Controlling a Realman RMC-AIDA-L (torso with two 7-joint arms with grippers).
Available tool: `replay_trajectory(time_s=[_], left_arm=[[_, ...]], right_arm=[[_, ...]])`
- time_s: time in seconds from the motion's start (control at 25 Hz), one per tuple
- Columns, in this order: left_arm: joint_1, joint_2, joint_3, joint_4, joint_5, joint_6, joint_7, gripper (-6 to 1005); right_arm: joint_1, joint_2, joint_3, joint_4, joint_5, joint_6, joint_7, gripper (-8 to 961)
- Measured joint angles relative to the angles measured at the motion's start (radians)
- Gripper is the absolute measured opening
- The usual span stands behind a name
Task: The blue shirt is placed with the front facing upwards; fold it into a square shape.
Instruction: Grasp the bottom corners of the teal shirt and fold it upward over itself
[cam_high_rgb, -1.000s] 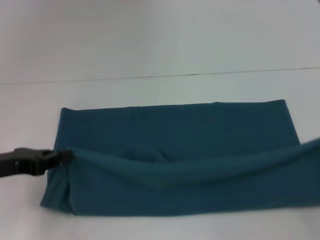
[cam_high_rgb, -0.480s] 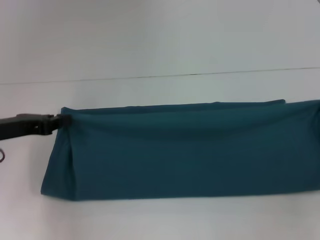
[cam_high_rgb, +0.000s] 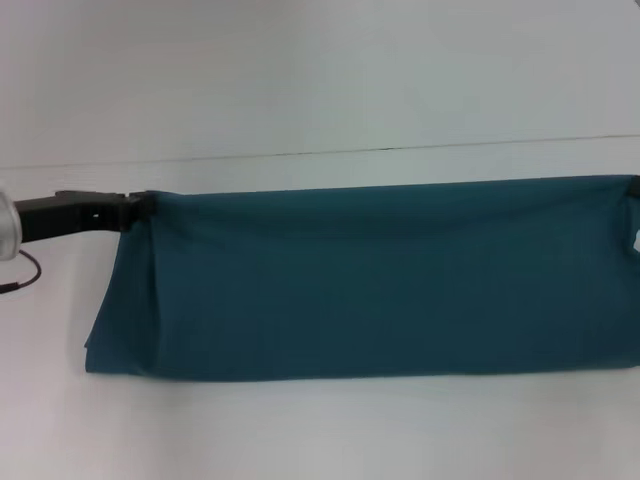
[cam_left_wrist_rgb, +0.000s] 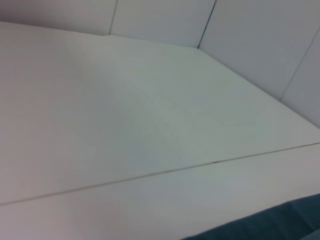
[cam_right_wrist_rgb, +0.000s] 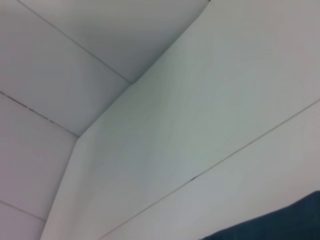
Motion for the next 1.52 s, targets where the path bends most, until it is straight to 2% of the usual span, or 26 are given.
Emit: replay_trajectory(time_s=[0.12,0.4,0.84,0.96,1.12,1.16,1.24,1.4,1.52], left_arm=[[-0.015,-0.006,0.026,-0.008,0.0,-0.06,-0.001,19],[-0.05,-0.005,0.05,-0.062,0.0,-0.15,0.01,20],[-0.069,-0.007,0.078,-0.091,0.0,-0.251,0.023,63],[-0.076,-0.028,0.08,-0.109,-0.008,-0.32,0.068,76],[-0.082,-0.085,0.087,-0.122,-0.016,-0.455,0.173,94],[-0.084,-0.093,0.092,-0.125,-0.017,-0.479,0.184,98],[-0.091,-0.099,0.1,-0.14,-0.021,-0.506,0.189,107],[-0.092,-0.099,0.102,-0.136,-0.037,-0.507,0.181,124],[-0.065,-0.097,0.101,-0.088,-0.046,-0.457,0.118,226]], right_arm=[[0.009,0.0,-0.008,0.011,0.003,0.04,-0.003,59],[0.038,0.002,-0.053,0.037,0.006,0.145,-0.007,59],[0.079,0.002,-0.11,0.084,0.007,0.285,-0.016,58],[0.094,0.009,-0.125,0.11,0.008,0.354,-0.021,60],[0.119,0.032,-0.129,0.181,0.051,0.506,-0.101,97],[0.126,0.04,-0.13,0.195,0.063,0.547,-0.135,106],[0.14,0.058,-0.141,0.211,0.075,0.62,-0.192,125],[0.154,0.075,-0.186,0.197,0.077,0.657,-0.248,162],[0.141,0.084,-0.199,0.153,0.102,0.607,-0.287,299]])
